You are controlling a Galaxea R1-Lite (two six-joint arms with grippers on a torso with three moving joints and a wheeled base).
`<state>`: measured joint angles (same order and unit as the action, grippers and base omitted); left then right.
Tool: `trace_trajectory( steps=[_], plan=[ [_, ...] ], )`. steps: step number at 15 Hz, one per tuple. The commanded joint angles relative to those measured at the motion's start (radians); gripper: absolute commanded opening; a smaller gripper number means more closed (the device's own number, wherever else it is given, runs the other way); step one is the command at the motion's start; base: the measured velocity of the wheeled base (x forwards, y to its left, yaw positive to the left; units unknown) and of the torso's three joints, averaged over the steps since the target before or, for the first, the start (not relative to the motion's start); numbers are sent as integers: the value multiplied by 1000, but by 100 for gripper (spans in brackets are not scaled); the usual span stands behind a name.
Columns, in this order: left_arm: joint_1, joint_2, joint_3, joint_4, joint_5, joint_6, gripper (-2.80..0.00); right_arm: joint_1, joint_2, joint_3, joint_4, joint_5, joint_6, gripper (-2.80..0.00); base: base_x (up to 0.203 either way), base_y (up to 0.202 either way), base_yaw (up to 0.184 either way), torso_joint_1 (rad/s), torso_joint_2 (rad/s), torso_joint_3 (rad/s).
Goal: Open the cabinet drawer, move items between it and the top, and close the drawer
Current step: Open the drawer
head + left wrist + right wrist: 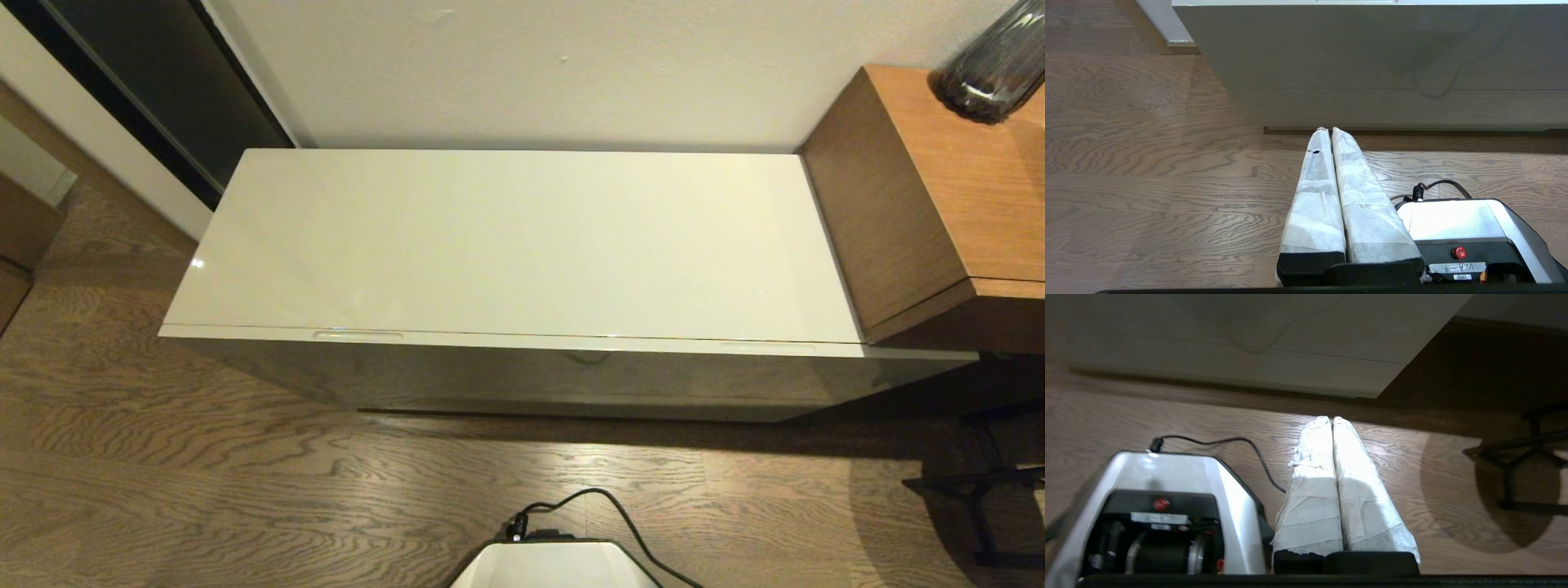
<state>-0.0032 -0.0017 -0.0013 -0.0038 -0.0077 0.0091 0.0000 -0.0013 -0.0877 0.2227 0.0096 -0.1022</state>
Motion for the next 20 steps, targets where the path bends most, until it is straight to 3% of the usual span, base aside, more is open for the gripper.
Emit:
trace_trajectory(
  steps=[1,12,16,18,20],
  plan=[
    [0,3,0,-1,0,0,-280,0,-1,-1,1,2,-8,-280,0,0,0,0,0,0],
    [0,2,0,-1,0,-1,-280,0,40,-37,-2,21,-3,-280,0,0,0,0,0,0],
    [0,3,0,-1,0,-2,-280,1,411,-453,18,18,217,-280,0,0,0,0,0,0],
    [0,3,0,-1,0,-3,-280,6,664,-654,60,32,268,-280,0,0,0,0,0,0],
    [0,2,0,-1,0,-1,-280,10,870,-745,113,54,285,-280,0,0,0,0,0,0]
  ],
)
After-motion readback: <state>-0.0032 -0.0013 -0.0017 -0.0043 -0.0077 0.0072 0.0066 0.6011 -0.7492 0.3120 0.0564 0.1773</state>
